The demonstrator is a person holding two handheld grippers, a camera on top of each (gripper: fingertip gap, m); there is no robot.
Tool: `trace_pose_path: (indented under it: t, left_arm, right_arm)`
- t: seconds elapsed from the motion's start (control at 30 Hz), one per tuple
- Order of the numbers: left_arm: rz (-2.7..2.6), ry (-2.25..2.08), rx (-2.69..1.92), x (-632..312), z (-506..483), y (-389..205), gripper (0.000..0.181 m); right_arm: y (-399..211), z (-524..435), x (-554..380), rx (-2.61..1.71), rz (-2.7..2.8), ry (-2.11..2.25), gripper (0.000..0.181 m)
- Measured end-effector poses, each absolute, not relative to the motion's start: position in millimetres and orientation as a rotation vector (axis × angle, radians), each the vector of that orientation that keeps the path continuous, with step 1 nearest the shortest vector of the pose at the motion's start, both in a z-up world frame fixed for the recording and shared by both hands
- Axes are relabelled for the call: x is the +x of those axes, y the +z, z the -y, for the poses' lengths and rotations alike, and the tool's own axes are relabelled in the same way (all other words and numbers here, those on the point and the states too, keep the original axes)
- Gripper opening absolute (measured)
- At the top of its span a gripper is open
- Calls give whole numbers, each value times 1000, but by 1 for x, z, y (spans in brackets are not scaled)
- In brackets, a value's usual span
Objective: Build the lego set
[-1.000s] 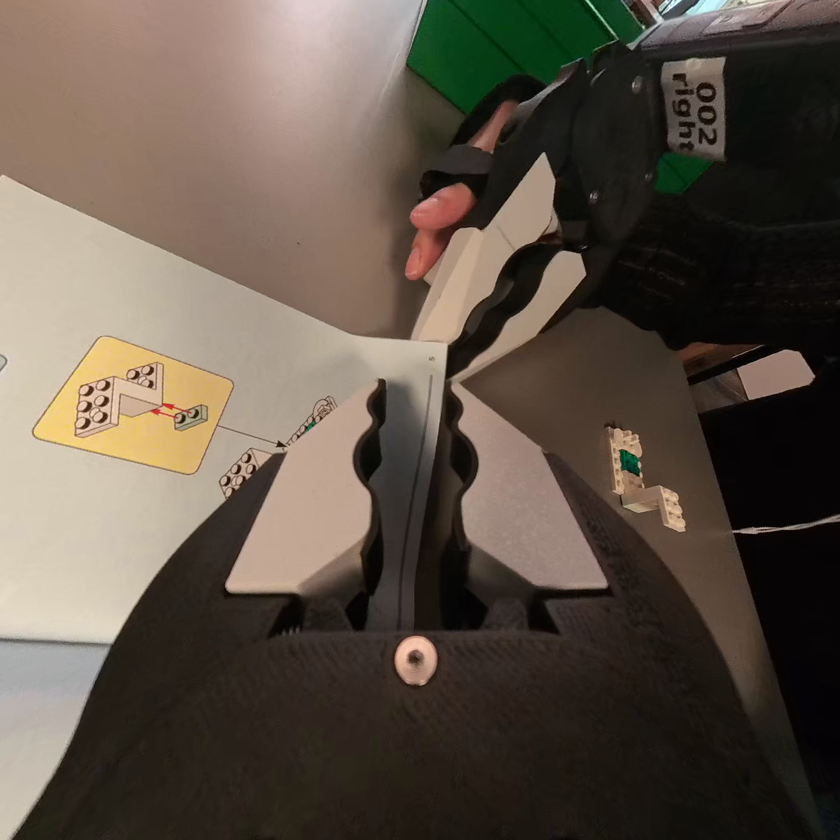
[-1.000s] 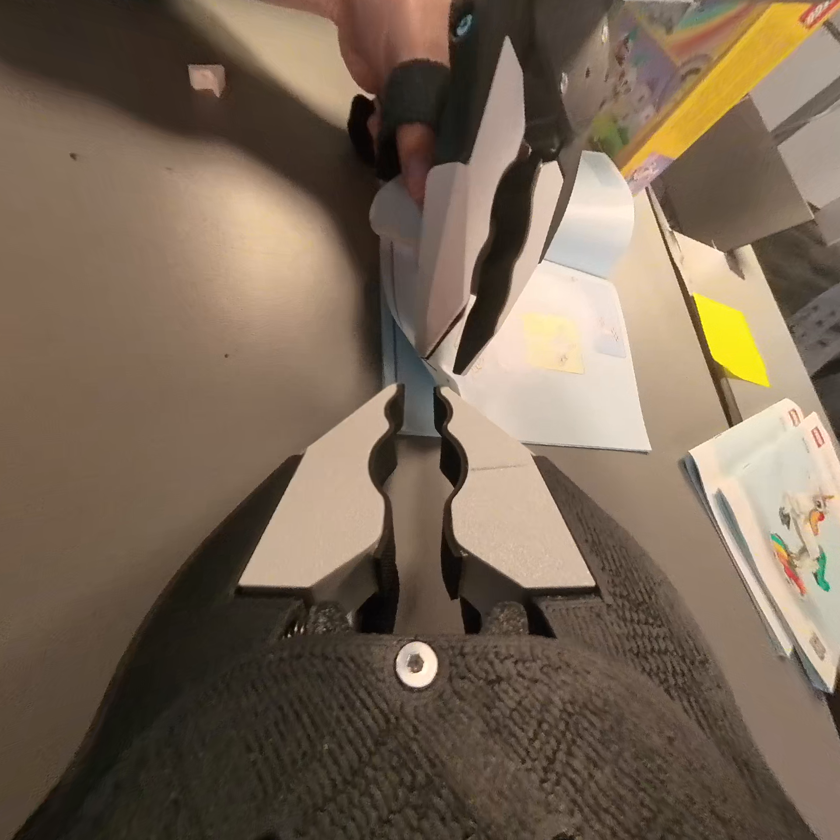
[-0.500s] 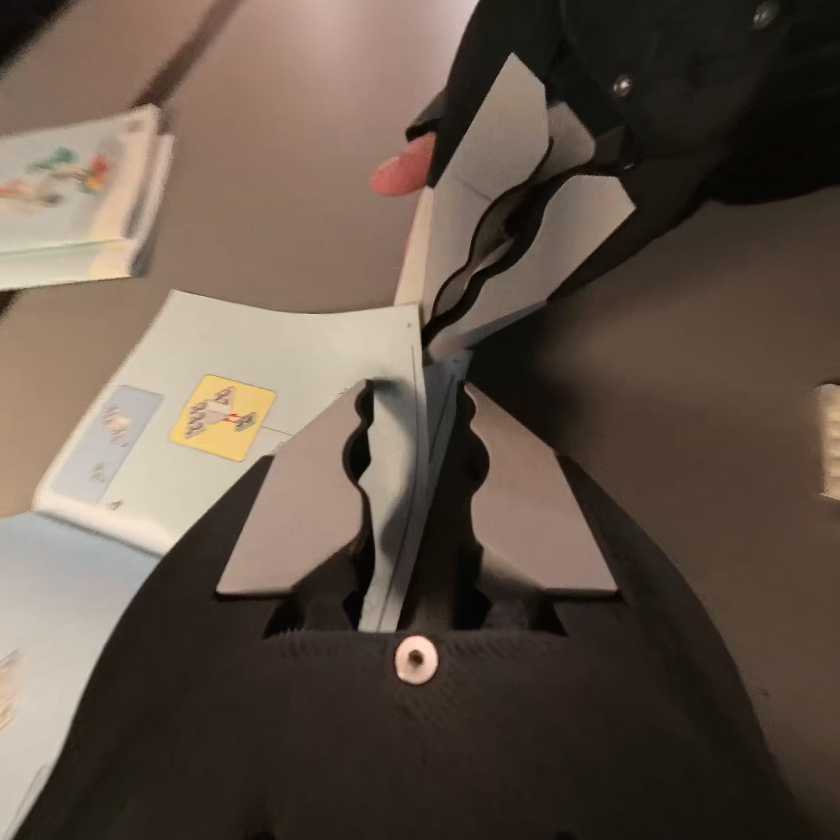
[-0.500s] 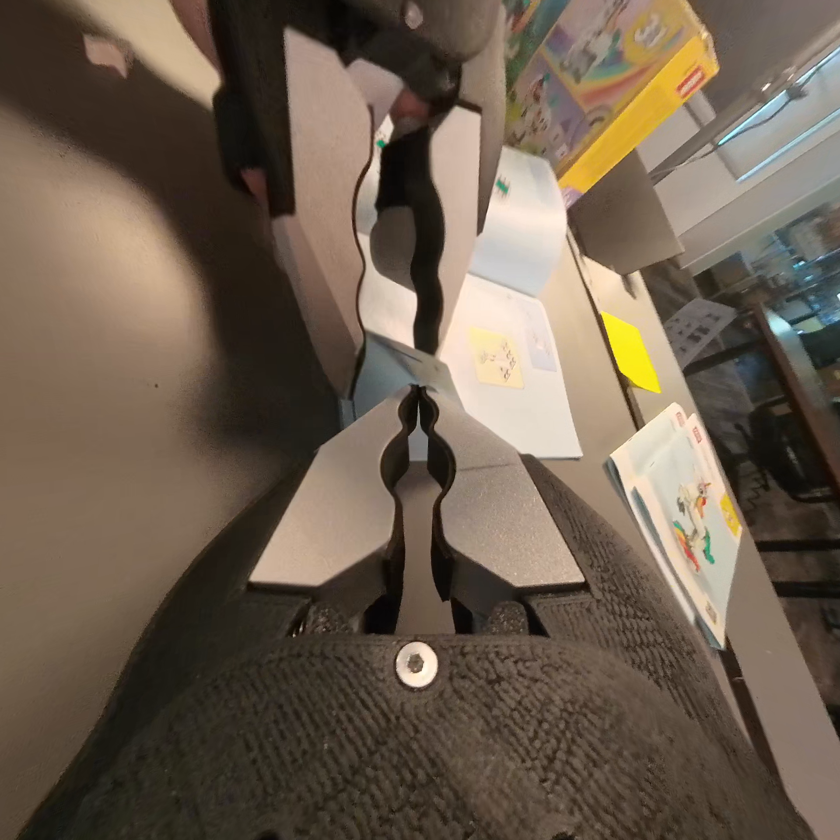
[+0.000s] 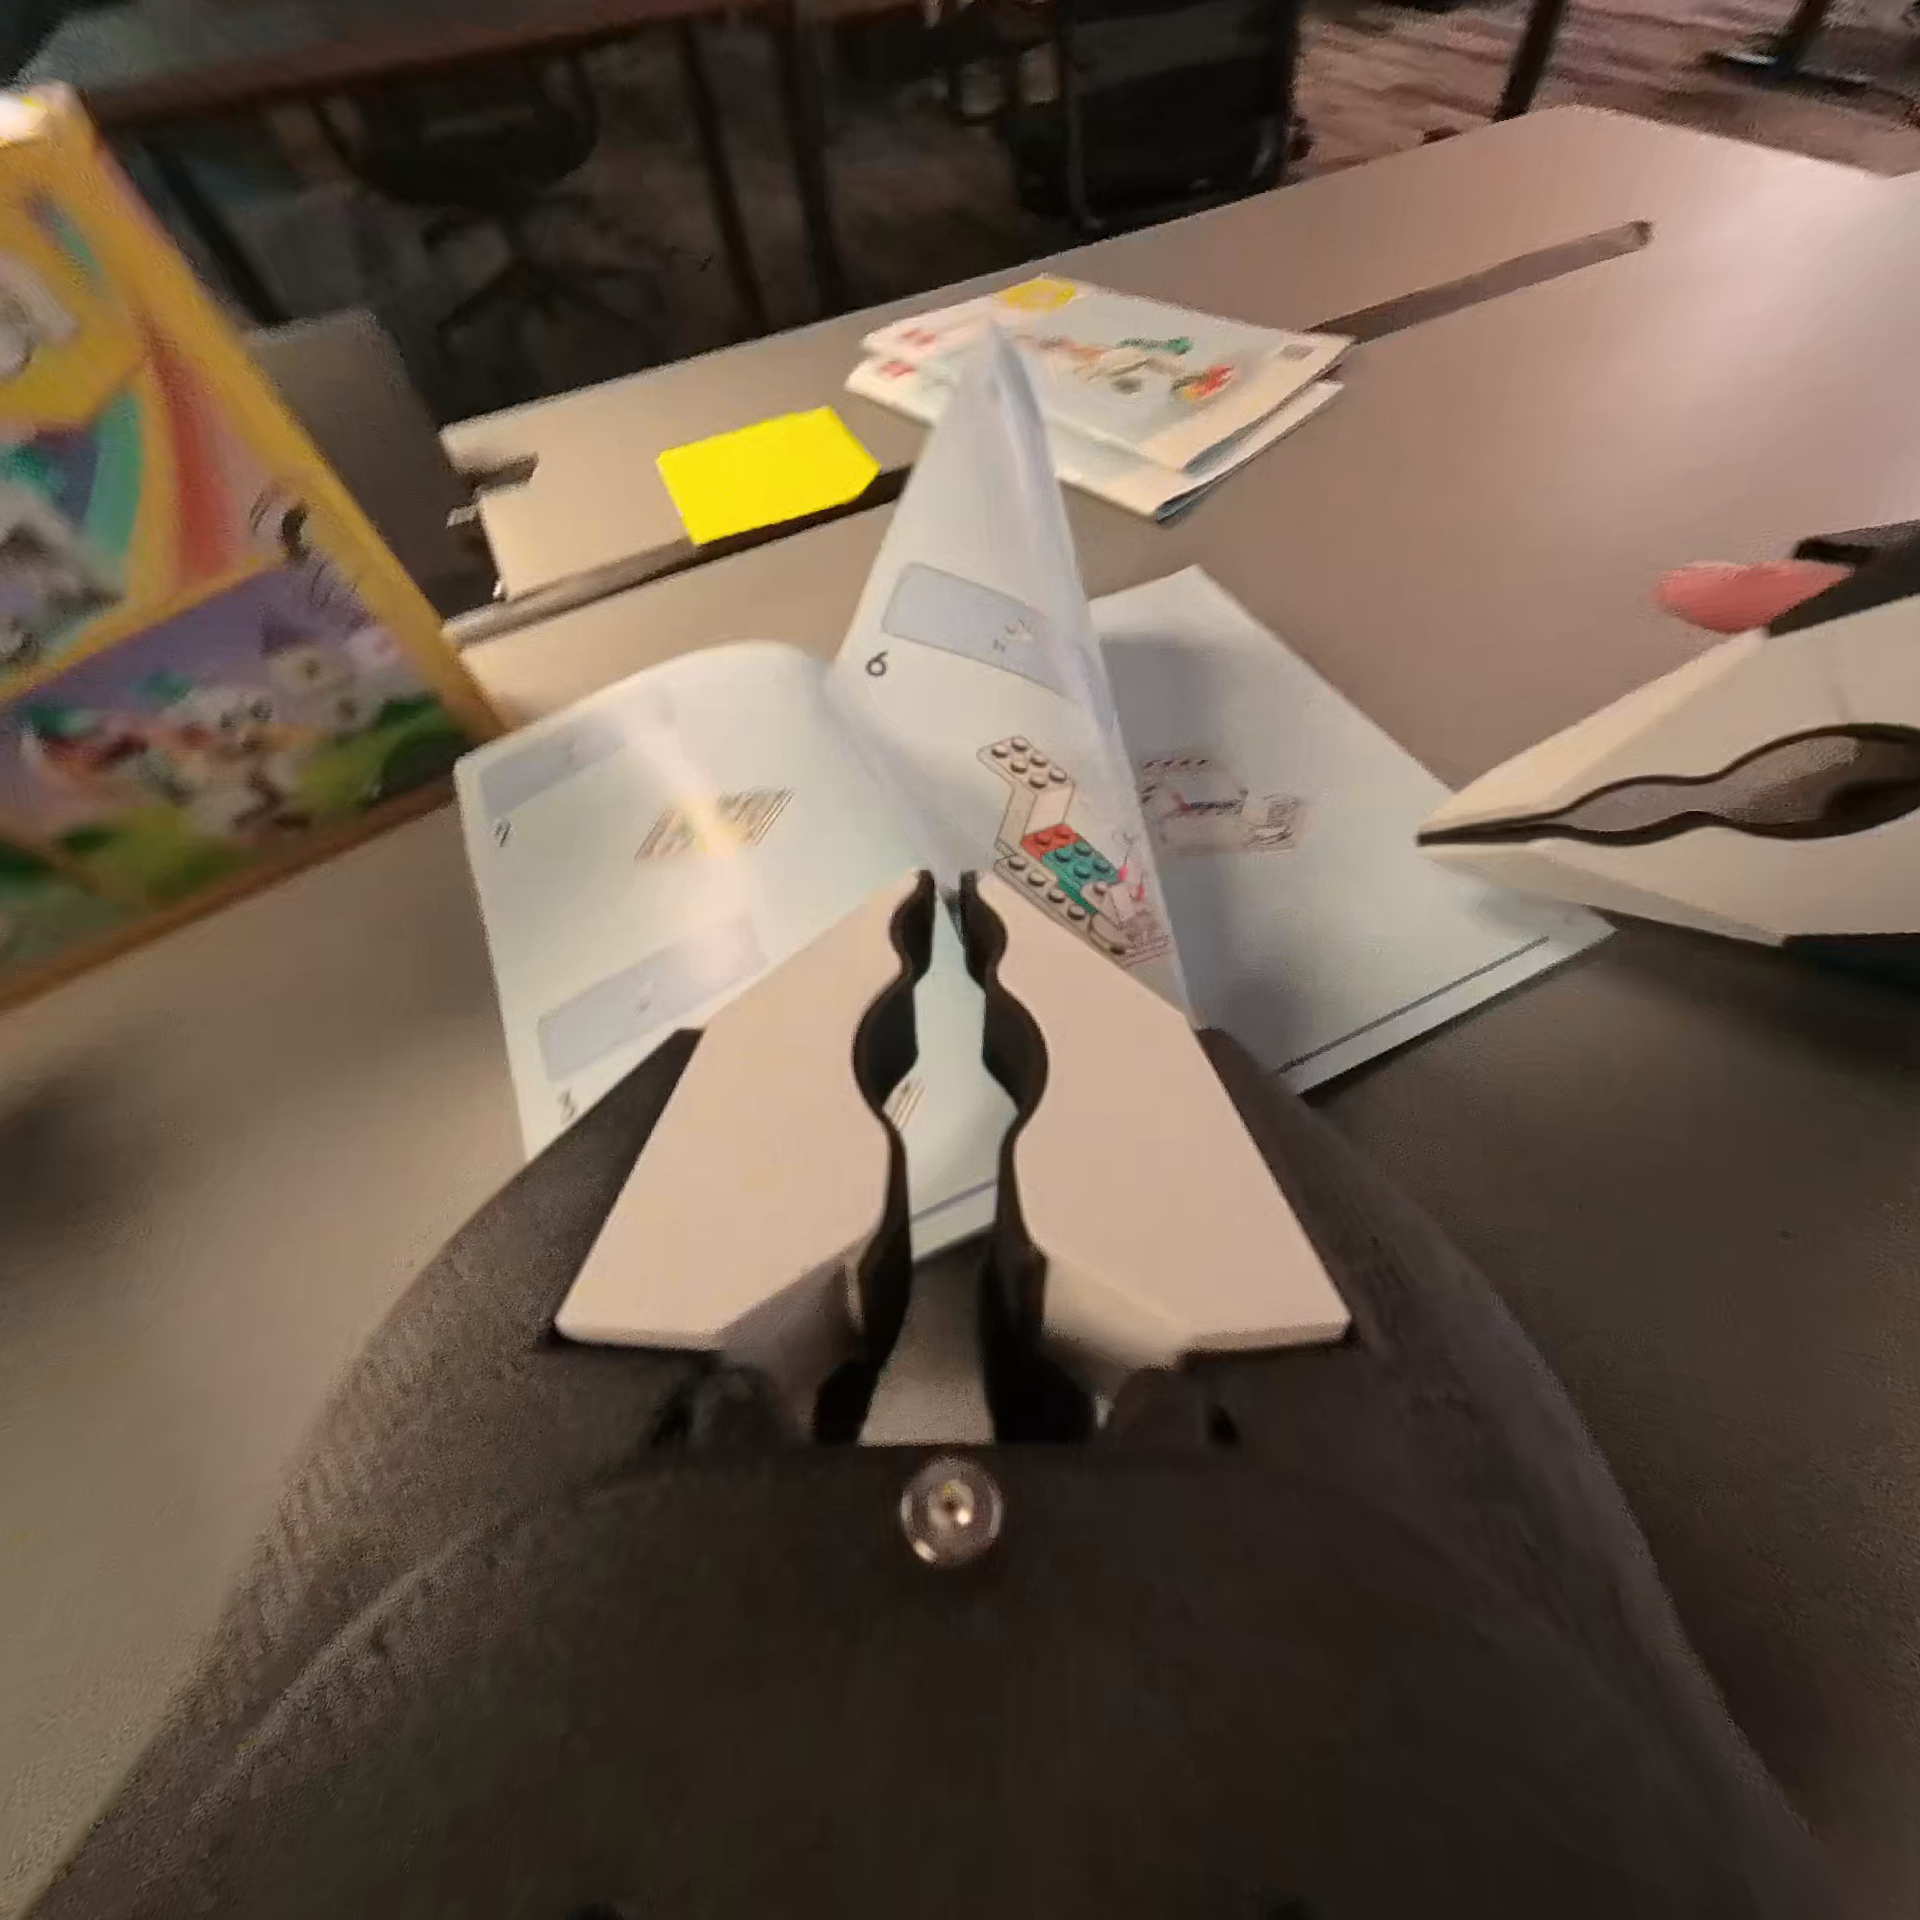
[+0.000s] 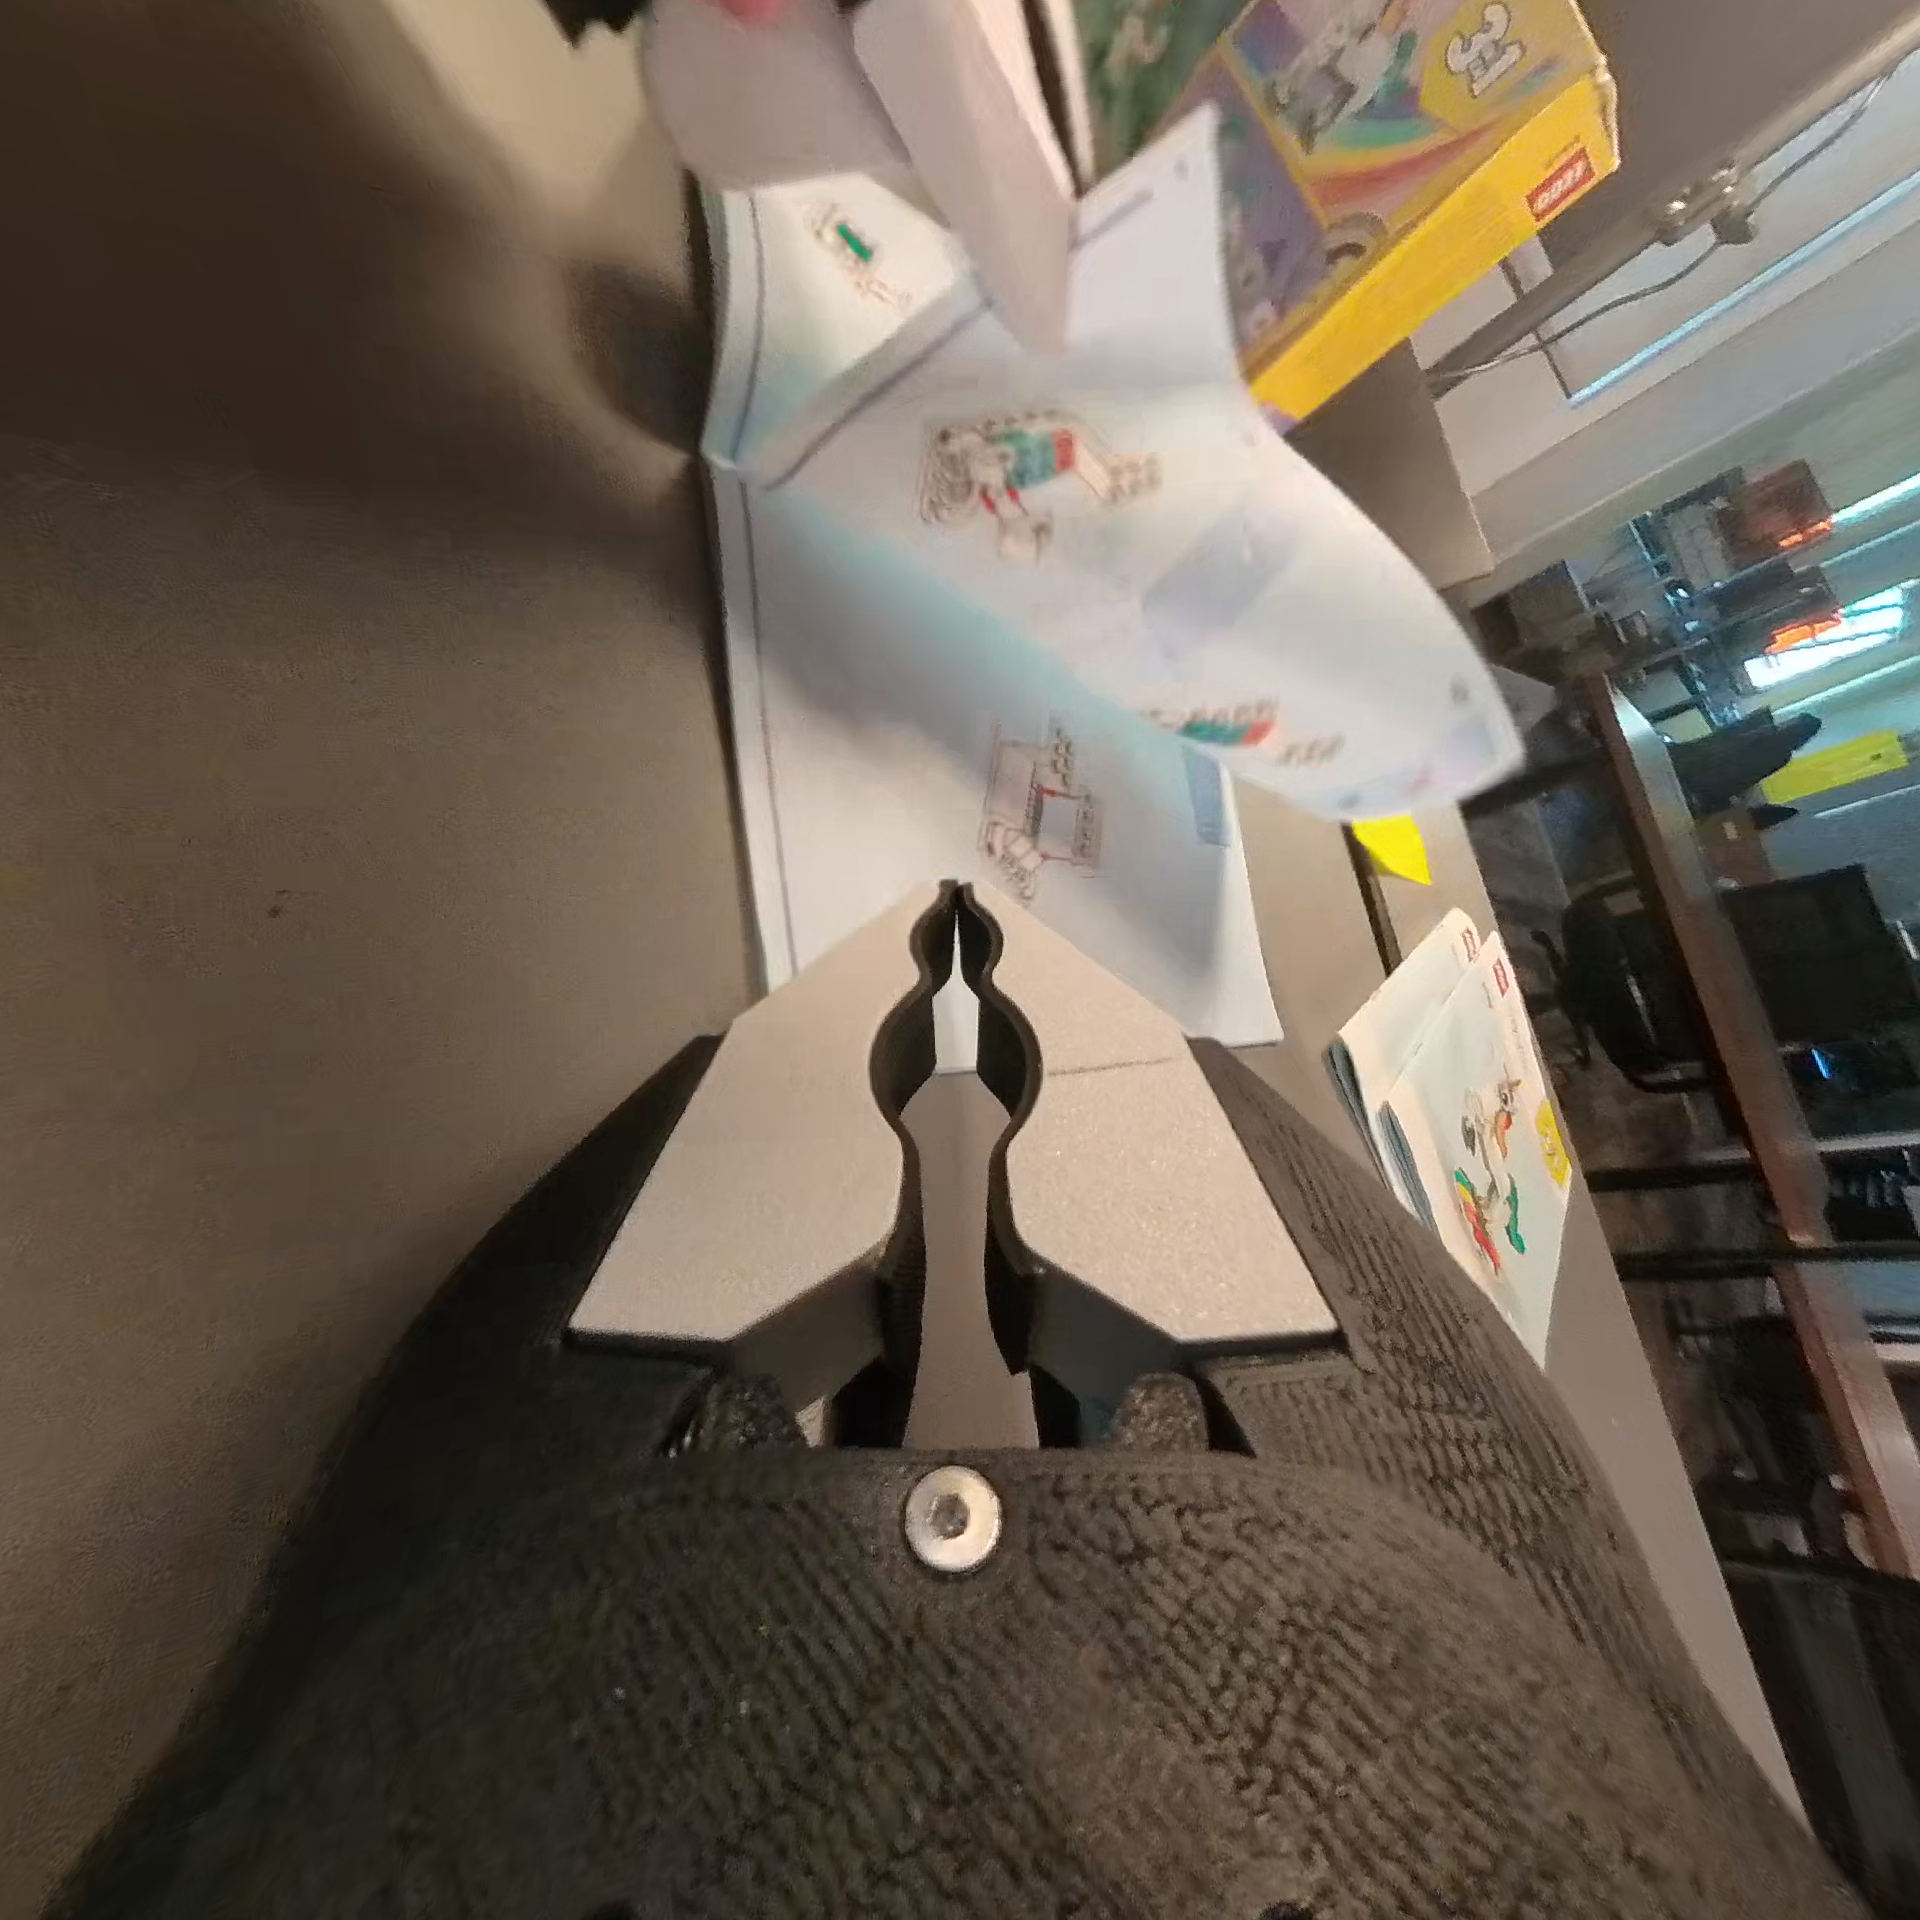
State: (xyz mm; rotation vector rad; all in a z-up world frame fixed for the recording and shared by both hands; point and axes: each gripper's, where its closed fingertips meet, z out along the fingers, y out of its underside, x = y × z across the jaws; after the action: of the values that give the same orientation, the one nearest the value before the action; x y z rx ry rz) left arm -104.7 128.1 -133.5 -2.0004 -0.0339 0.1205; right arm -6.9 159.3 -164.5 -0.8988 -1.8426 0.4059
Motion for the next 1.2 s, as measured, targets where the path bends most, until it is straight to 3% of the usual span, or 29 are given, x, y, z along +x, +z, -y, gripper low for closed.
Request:
trace_pose_path:
  t: [0.23, 0.57, 0.97, 1.2]
  left_arm:
    - [133, 54, -2084, -115, -107, -148, 7]
    - [84, 86, -2107, -132, -71, -149, 40]
    - [164, 115, -1687, -173, -47, -80, 49]
    - [62, 192, -1600, -161, -47, -68, 50]
  right_arm:
    - [-144, -142, -54, -1051, 1728, 506, 0]
    - [-161, -126, -113, -1175, 1823, 645, 10]
    - [-175, -120, -121, -1310, 1956, 793, 24]
    - [-179, -123, -119, -1453, 1979, 914, 31]
